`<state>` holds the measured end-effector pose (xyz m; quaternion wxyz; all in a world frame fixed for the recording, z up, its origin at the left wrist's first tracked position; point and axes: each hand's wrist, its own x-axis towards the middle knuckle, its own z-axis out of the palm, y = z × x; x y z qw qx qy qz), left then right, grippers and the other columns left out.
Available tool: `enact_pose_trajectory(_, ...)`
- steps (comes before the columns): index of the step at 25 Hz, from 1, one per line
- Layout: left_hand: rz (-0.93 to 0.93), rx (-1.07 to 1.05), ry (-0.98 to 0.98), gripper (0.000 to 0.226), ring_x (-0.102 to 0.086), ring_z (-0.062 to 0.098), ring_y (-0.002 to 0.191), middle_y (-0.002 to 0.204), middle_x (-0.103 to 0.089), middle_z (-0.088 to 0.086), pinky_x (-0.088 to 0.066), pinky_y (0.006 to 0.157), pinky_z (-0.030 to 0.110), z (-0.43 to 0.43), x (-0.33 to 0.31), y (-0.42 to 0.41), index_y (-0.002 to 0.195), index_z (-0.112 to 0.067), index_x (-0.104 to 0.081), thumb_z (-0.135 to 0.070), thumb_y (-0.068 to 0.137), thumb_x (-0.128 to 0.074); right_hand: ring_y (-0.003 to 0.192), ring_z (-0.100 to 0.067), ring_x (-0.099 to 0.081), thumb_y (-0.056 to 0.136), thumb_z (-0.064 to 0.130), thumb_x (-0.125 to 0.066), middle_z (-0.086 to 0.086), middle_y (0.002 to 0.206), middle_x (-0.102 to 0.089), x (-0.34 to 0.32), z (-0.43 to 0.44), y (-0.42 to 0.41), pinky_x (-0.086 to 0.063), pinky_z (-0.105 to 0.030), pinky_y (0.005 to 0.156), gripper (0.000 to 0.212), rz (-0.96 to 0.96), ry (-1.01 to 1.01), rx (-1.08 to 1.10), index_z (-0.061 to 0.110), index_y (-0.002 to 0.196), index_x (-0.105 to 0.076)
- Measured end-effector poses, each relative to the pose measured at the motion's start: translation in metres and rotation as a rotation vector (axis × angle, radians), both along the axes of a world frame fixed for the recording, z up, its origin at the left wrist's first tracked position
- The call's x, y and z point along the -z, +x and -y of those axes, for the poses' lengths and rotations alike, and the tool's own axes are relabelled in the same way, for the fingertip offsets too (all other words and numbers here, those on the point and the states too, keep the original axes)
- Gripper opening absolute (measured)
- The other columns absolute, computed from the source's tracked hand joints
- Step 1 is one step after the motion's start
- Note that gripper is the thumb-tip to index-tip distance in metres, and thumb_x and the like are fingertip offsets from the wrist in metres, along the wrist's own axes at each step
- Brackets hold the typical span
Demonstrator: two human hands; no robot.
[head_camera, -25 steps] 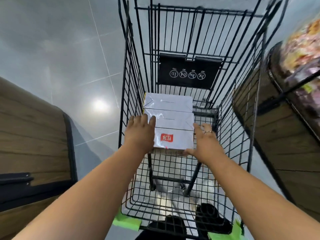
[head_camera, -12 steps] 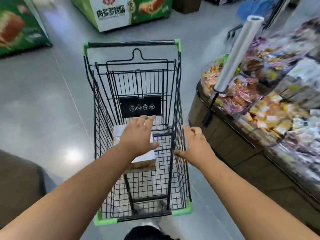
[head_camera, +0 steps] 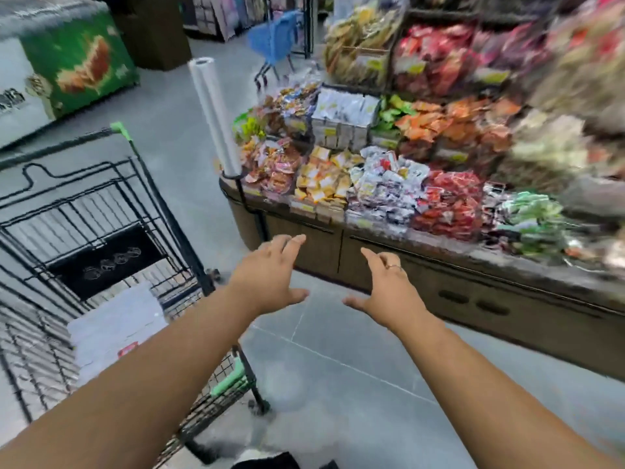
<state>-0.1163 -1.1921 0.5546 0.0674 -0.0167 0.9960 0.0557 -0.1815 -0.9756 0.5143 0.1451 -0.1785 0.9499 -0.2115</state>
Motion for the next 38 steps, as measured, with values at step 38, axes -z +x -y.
enact_pose_trajectory(38,0.164,1.518,0.017,0.097,-0.040,0.027,0.131,0.148,-0.031,0.004,-0.041,0.104,0.042,-0.816,0.058,-0.164,0.152,-0.023,-0.017,-0.057,0.077,-0.069,0.130,-0.034,-0.038,0.073,0.042,-0.080,-0.010,0.148,-0.029,0.025,-0.678,0.133,-0.040,-0.039,0.099,0.095,-0.060,0.077,1.542,0.027,0.150,-0.026)
